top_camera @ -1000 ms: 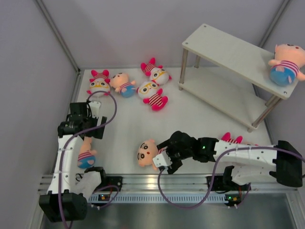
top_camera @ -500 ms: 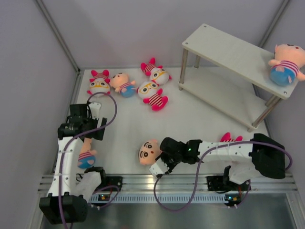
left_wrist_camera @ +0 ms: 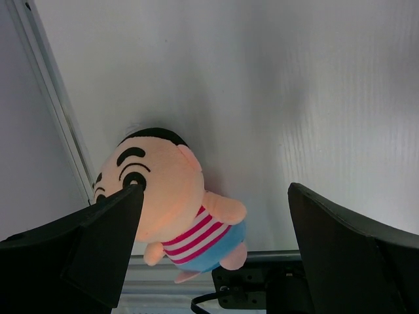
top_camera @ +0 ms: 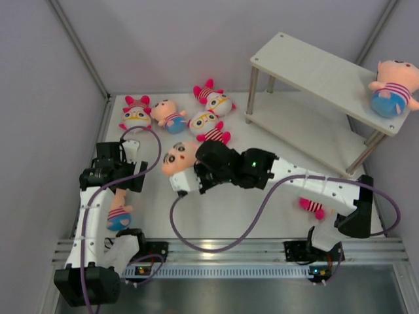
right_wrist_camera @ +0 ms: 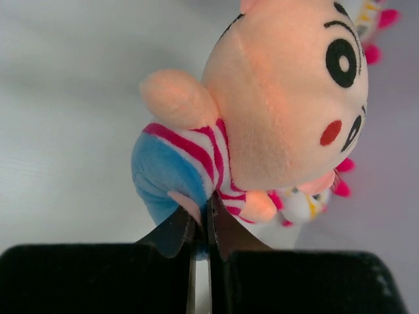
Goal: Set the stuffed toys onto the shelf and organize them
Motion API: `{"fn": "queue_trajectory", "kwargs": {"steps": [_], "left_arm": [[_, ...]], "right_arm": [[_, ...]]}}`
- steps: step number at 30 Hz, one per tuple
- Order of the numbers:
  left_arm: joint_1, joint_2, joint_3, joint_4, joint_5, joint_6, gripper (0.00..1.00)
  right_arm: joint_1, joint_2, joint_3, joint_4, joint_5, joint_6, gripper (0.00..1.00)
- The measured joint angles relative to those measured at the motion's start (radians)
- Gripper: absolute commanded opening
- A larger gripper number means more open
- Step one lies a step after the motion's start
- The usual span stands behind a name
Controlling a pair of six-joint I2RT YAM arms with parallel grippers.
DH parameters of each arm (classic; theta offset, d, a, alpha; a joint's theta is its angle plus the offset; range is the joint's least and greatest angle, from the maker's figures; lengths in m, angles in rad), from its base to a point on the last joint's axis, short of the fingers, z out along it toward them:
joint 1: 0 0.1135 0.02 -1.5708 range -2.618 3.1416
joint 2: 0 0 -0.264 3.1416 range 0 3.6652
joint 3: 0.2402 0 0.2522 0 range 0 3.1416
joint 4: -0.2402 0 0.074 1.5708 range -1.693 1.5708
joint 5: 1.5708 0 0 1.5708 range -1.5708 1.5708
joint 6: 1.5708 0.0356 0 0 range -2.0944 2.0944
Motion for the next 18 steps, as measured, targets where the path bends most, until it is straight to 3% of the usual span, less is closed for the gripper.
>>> {"fn": "queue_trajectory", "kwargs": {"steps": [5, 9, 12, 18], "left_arm": [[0.000, -0.001, 0.000, 0.000, 0.012, 0.007, 0.98], [0.000, -0.007, 0.000, 0.000, 0.029, 0.011, 0.98], [0.000, -0.020, -0.005, 0.000, 0.036, 0.012, 0.98], [0.000, -0.041, -0.024, -0.003, 0.047, 0.021, 0.98]], "right_arm": [[-0.134, 0.037, 0.405, -0.138, 0.127, 0.038, 0.00], [-0.311, 0.041, 0.594, -0.205, 0.299, 0.104, 0.00], [-0.462, 0.037, 0.660, -0.235, 0.379, 0.160, 0.00], [-0.747, -0.012, 0.637, -0.254, 0.415, 0.264, 0.00]]}}
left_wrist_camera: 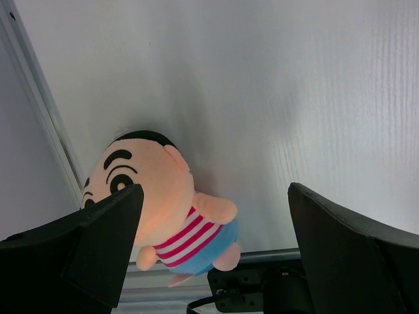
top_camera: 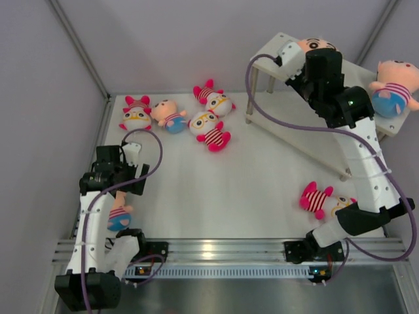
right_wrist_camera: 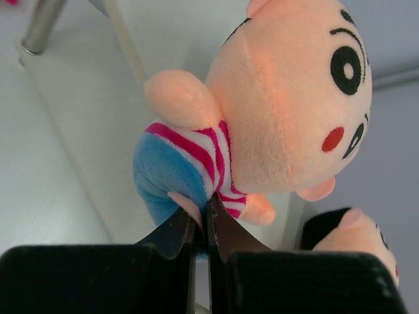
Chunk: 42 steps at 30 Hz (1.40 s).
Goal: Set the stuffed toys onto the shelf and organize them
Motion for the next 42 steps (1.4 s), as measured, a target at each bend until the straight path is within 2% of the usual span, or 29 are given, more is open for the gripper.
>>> {"fn": "queue_trajectory", "kwargs": {"steps": [6, 15, 18, 21, 22, 24, 25, 28, 33, 34, 36, 39, 42], "left_arm": [[0.000, 0.000, -0.005, -0.002, 0.002, 0.008, 0.98], [0.000, -0.023, -0.026, -0.004, 0.002, 0.012, 0.98], [0.000, -0.031, -0.033, -0.004, 0.002, 0.013, 0.98], [0.000, -0.031, -0.034, -0.004, 0.003, 0.015, 0.98], [0.000, -0.031, -0.034, -0.004, 0.003, 0.015, 0.98], [0.000, -0.032, -0.034, -0.004, 0.003, 0.015, 0.98], [0.000, -0.032, -0.034, -0.004, 0.004, 0.015, 0.98], [0.000, -0.032, -0.034, -0.004, 0.006, 0.016, 0.98], [0.000, -0.031, -0.034, -0.004, 0.006, 0.016, 0.98], [0.000, -0.031, -0.034, -0.004, 0.006, 0.016, 0.98], [0.000, -0.032, -0.034, -0.004, 0.006, 0.016, 0.98], [0.000, -0.028, -0.028, -0.011, -0.022, 0.015, 0.98], [0.000, 0.020, 0.047, -0.075, -0.101, 0.031, 0.98]], "right_arm": [[-0.199, -0.023, -0.041, 0.000, -0.028, 0.062, 0.00], [-0.309, -0.024, -0.058, 0.002, -0.122, 0.077, 0.05], [-0.321, -0.023, -0.058, 0.006, -0.130, 0.075, 0.09], [-0.325, -0.018, -0.058, 0.013, -0.138, 0.071, 0.19], [-0.328, -0.014, -0.058, 0.018, -0.140, 0.069, 0.31], [-0.330, -0.009, -0.058, 0.026, -0.143, 0.069, 0.42], [-0.331, -0.006, -0.058, 0.031, -0.146, 0.069, 0.51], [-0.332, -0.006, -0.058, 0.043, -0.147, 0.066, 0.60], [-0.332, -0.020, -0.065, 0.063, -0.149, 0.065, 0.68], [-0.332, -0.026, -0.068, 0.063, -0.151, 0.061, 0.75], [-0.331, -0.051, -0.080, 0.072, -0.152, 0.054, 0.81], [-0.309, -0.091, -0.087, 0.091, -0.129, 0.028, 0.87], [-0.237, -0.143, -0.094, 0.108, -0.088, -0.010, 0.89]]}}
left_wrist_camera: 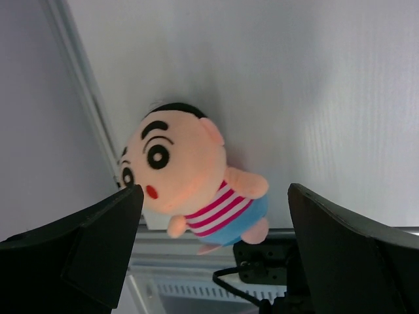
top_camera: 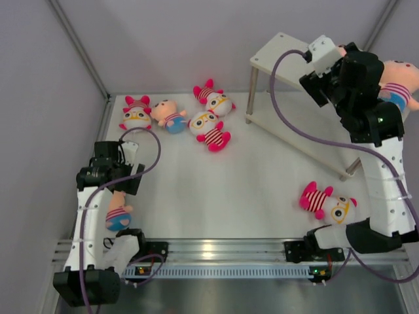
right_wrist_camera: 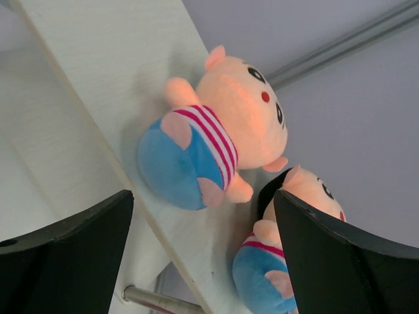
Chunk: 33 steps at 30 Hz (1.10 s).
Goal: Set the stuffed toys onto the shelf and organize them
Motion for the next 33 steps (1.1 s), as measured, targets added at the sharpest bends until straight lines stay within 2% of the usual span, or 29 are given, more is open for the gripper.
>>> {"fn": "queue_trajectory", "kwargs": {"steps": [5, 8, 10, 13, 15, 18, 20, 25, 26, 29, 33], "left_arm": [[0.001, 0.045, 0.108, -0.124, -0.106, 0.073, 0.98], [0.019, 0.040, 0.091, -0.191, -0.141, 0.144, 0.98], [0.069, 0.049, 0.065, -0.226, -0.145, 0.201, 0.97], [0.247, 0.141, 0.087, -0.266, -0.092, 0.278, 0.94], [0.375, 0.251, 0.160, -0.272, -0.040, 0.312, 0.94], [0.497, 0.361, 0.247, -0.246, 0.049, 0.357, 0.93], [0.539, 0.389, 0.251, -0.235, 0.094, 0.387, 0.94], [0.550, 0.400, 0.177, -0.246, 0.196, 0.467, 0.92], [0.556, 0.411, 0.166, -0.251, 0.214, 0.480, 0.90], [0.582, 0.463, 0.157, -0.242, 0.247, 0.492, 0.71], [0.603, 0.542, 0.156, -0.184, 0.248, 0.484, 0.58]], "right_arm": [[0.279, -0.097, -0.059, 0.008, 0.045, -0.048, 0.89], [0.443, -0.141, -0.135, 0.020, 0.075, -0.056, 0.89], [0.513, -0.157, -0.208, 0.031, 0.100, -0.062, 0.89], [0.591, -0.149, -0.310, 0.039, 0.112, -0.056, 0.89], [0.635, -0.122, -0.360, 0.041, 0.107, -0.035, 0.90], [0.690, -0.107, -0.424, 0.061, 0.077, -0.006, 0.90], [0.724, -0.107, -0.458, 0.090, 0.043, 0.013, 0.90], [0.771, -0.106, -0.490, 0.163, -0.012, 0.046, 0.90], [0.777, -0.104, -0.490, 0.175, -0.018, 0.052, 0.90], [0.795, -0.093, -0.490, 0.208, -0.024, 0.064, 0.90], [0.817, -0.074, -0.515, 0.255, -0.035, 0.082, 0.90]]}}
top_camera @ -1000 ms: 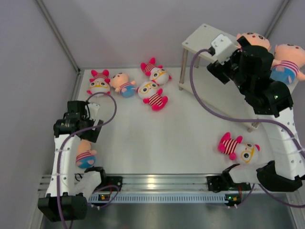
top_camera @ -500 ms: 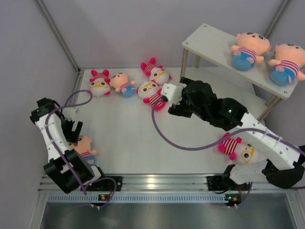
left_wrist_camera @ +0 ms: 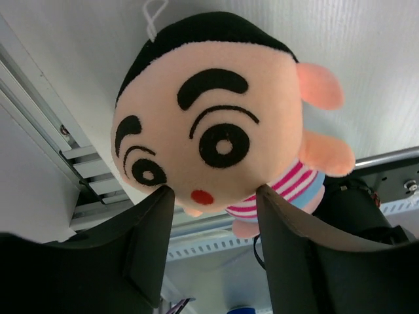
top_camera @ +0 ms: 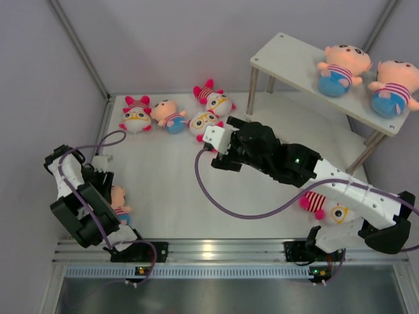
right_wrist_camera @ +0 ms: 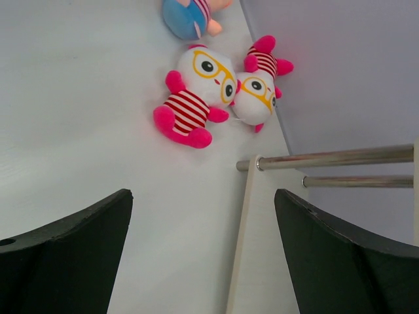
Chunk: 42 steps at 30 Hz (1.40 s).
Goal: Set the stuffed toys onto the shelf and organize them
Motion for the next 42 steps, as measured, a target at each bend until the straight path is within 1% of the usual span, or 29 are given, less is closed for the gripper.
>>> {"fn": "queue_trajectory", "kwargs": {"steps": [1, 3, 5, 6, 7, 12, 17, 21, 25, 27, 28, 30, 31, 33, 35, 38, 42], "left_arm": [[0.002, 0.007, -0.004, 0.019, -0.002, -0.002, 0.52], [0.004, 0.006, -0.016, 0.045, -0.002, -0.002, 0.46], [0.005, -0.002, -0.033, 0.066, -0.001, -0.001, 0.33], [0.005, -0.006, -0.042, 0.072, -0.002, -0.001, 0.23], [0.005, -0.012, -0.051, 0.080, -0.001, 0.000, 0.00], [0.008, -0.030, -0.082, 0.108, 0.008, 0.000, 0.00], [0.010, -0.080, -0.071, 0.117, 0.068, -0.057, 0.00], [0.011, -0.167, 0.011, 0.120, 0.157, -0.137, 0.00], [-0.008, -0.268, 0.122, 0.120, 0.256, -0.211, 0.00], [-0.056, -0.300, 0.169, 0.119, 0.293, -0.256, 0.00], [-0.104, -0.315, 0.187, 0.120, 0.309, -0.286, 0.00], [-0.241, -0.328, 0.199, 0.120, 0.314, -0.349, 0.00], [-0.335, -0.324, 0.200, 0.119, 0.322, -0.382, 0.00], [-0.476, -0.301, 0.200, 0.113, 0.339, -0.433, 0.00], [-0.577, -0.271, 0.200, 0.106, 0.340, -0.480, 0.00], [-0.640, -0.243, 0.200, 0.105, 0.341, -0.520, 0.00], [-0.665, -0.235, 0.202, 0.104, 0.337, -0.543, 0.00]], "right_arm": [[0.006, 0.000, -0.016, 0.016, -0.005, 0.005, 0.90], [0.024, 0.000, -0.056, 0.043, -0.016, 0.008, 0.90], [0.042, 0.000, -0.095, 0.063, -0.027, 0.012, 0.90], [0.050, 0.000, -0.111, 0.068, -0.034, 0.013, 0.90], [0.058, 0.000, -0.125, 0.071, -0.038, 0.013, 0.90], [0.077, -0.003, -0.137, 0.084, -0.044, 0.021, 0.90], [0.103, -0.023, -0.150, 0.106, -0.054, 0.012, 0.90], [0.142, -0.050, -0.200, 0.176, -0.102, -0.032, 0.90], [0.164, -0.052, -0.256, 0.289, -0.200, -0.108, 0.90], [0.166, -0.048, -0.271, 0.336, -0.252, -0.149, 0.90], [0.167, -0.039, -0.271, 0.365, -0.283, -0.176, 0.90], [0.169, -0.010, -0.270, 0.435, -0.328, -0.228, 0.90], [0.171, 0.012, -0.270, 0.464, -0.346, -0.256, 0.90], [0.174, 0.061, -0.260, 0.494, -0.368, -0.298, 0.90], [0.179, 0.121, -0.246, 0.508, -0.387, -0.335, 0.90], [0.192, 0.195, -0.240, 0.510, -0.409, -0.381, 0.90], [0.216, 0.271, -0.226, 0.505, -0.429, -0.417, 0.89]]}}
